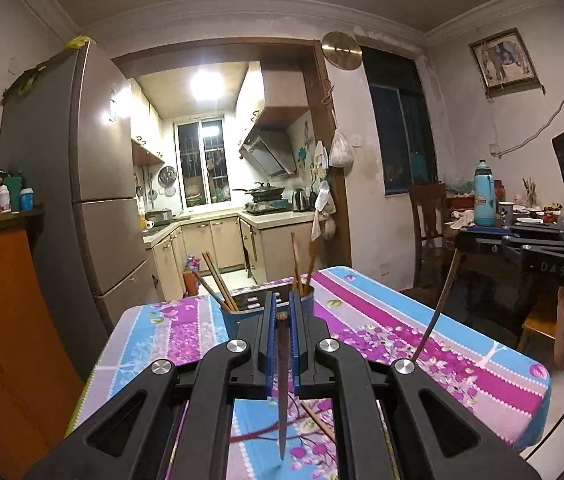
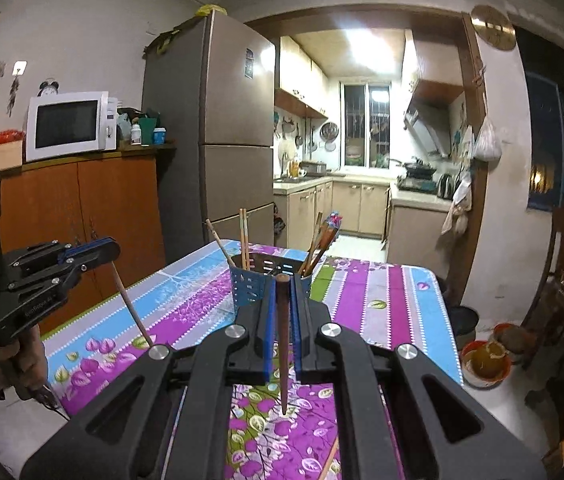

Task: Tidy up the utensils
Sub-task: 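Lift the chopsticks and carry both tools over the utensil holder, then lower the chopsticks into the holder and open both tools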

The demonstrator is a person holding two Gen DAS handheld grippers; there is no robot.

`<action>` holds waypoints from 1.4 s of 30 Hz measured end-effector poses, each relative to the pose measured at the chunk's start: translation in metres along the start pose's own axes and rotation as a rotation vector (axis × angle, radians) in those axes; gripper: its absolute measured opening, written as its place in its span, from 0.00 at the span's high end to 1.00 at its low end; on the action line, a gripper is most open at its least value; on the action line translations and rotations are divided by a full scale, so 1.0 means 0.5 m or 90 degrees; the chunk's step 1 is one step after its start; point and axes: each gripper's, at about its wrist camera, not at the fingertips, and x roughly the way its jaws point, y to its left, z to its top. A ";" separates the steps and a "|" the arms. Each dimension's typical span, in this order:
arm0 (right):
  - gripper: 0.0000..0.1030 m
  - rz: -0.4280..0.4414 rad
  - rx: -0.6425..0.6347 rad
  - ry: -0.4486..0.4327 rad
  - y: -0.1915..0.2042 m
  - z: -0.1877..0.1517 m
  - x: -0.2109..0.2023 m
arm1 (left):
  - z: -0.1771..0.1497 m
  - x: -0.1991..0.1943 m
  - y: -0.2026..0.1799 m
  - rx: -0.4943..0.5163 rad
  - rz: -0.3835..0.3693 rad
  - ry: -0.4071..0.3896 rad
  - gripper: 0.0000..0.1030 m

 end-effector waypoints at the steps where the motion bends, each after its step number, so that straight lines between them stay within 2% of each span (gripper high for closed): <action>1: 0.95 0.004 0.008 0.009 -0.007 0.015 0.011 | 0.011 0.004 0.007 -0.004 0.000 0.001 0.93; 11: 0.95 0.014 0.014 0.034 -0.017 0.129 0.074 | 0.121 0.061 0.075 -0.053 -0.001 0.009 0.93; 21: 0.95 0.013 0.049 0.035 -0.045 0.232 0.147 | 0.227 0.135 0.121 -0.072 0.023 0.002 0.93; 36: 0.95 0.001 0.042 0.023 -0.048 0.303 0.254 | 0.264 0.260 0.141 -0.089 0.036 0.003 0.93; 42: 0.95 -0.002 0.046 0.033 -0.062 0.300 0.306 | 0.257 0.305 0.159 -0.092 0.041 0.003 0.93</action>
